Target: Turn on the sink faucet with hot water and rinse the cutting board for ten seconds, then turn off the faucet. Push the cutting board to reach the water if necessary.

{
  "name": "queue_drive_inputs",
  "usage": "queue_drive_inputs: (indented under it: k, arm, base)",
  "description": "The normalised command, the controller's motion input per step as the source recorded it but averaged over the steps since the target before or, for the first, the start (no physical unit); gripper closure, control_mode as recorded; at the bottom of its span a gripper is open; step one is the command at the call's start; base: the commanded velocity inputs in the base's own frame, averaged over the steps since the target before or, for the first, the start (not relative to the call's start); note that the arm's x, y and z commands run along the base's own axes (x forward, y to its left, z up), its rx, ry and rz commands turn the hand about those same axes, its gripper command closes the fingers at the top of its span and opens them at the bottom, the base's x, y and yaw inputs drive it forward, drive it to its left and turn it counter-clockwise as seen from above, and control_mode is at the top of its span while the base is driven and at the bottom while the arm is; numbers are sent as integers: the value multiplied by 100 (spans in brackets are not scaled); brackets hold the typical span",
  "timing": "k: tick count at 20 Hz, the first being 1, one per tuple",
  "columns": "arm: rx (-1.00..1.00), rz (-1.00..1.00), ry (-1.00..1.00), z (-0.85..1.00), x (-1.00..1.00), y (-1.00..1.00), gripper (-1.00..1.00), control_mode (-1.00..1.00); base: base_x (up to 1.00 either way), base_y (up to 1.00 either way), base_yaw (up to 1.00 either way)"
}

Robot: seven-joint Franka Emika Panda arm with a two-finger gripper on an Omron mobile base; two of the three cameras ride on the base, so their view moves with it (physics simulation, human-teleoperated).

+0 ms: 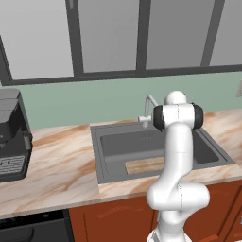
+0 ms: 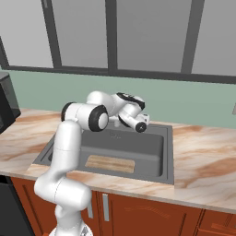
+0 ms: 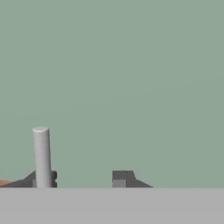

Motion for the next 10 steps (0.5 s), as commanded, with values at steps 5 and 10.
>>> queue_drive_inputs:
  k: [5, 10]
  arm:
    - [0, 0, 0, -7, -47, -95, 100, -100]
    - [0, 0, 1, -10, -59, -100, 100, -100]
  base:
    - [0, 0, 0]
    - [0, 0, 0]
